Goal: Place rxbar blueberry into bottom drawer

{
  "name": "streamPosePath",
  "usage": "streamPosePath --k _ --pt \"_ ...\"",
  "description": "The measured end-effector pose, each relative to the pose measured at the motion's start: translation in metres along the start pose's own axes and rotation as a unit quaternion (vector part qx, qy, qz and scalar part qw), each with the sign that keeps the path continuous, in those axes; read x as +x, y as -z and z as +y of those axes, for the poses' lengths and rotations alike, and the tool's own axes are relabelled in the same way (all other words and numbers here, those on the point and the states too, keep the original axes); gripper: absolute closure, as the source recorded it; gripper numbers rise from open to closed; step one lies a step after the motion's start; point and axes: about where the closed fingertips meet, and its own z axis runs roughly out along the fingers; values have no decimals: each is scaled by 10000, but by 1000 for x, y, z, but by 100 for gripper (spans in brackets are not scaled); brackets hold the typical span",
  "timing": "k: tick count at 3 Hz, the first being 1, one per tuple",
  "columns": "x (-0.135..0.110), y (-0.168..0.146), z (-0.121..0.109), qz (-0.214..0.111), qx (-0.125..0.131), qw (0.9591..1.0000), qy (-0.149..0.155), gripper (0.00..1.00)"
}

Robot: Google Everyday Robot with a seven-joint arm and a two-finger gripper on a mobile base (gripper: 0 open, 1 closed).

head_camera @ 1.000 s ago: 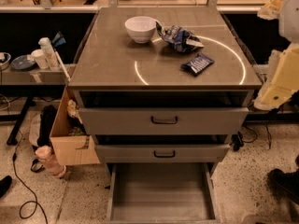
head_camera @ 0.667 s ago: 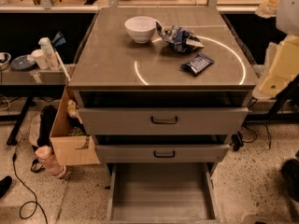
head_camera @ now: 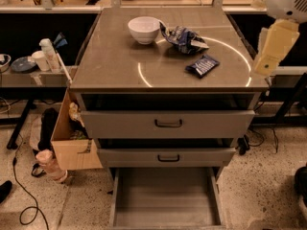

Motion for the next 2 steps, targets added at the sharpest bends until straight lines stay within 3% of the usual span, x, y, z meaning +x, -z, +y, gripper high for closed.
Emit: streamPosePath --k 1,2 --pt "1 -7 -25 93 111 9999 57 0" --pt "13 -33 -56 352 389 9986 12 0"
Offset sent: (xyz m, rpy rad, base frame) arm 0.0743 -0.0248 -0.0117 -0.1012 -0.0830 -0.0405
